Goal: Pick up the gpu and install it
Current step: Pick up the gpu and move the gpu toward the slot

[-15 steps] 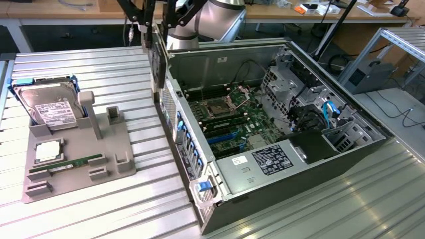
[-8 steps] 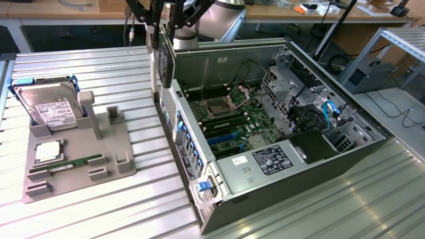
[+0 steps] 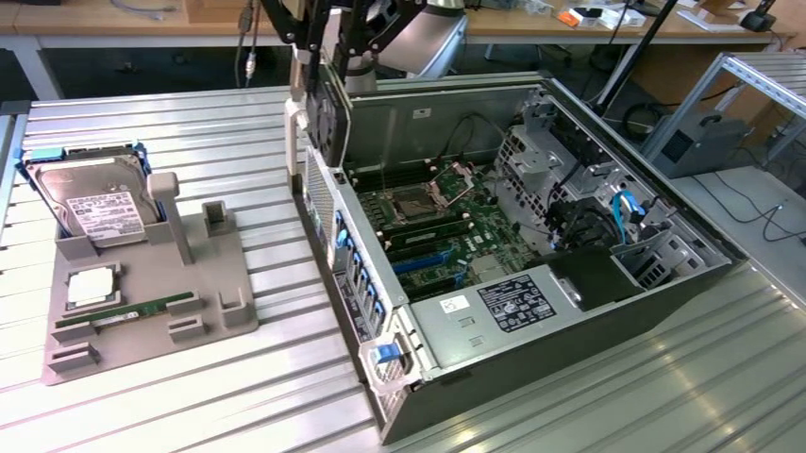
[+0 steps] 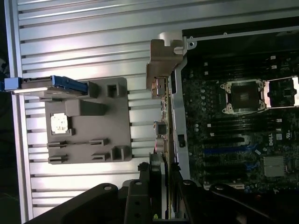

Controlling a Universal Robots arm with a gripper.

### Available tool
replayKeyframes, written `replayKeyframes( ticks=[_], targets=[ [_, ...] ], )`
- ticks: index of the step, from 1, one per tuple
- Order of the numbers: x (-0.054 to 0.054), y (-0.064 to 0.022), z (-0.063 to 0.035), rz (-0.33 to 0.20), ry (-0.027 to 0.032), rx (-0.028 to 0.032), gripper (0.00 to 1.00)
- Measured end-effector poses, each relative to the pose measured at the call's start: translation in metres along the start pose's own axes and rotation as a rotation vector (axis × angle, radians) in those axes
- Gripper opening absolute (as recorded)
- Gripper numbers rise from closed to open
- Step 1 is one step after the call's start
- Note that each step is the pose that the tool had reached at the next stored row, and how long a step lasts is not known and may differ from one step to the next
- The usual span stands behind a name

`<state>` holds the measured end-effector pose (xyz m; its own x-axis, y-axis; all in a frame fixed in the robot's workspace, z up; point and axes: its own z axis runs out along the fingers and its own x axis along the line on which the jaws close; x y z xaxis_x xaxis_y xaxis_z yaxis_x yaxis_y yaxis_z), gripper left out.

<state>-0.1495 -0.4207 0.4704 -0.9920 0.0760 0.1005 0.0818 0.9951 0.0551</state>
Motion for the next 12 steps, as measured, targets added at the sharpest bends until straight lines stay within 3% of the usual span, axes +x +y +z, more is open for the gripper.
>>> replayKeyframes(
  ticks=[12],
  targets=[
    [-0.022, -0.0031, -0.0018, 0.001, 0.0174, -0.0001, 0.28]
  ],
)
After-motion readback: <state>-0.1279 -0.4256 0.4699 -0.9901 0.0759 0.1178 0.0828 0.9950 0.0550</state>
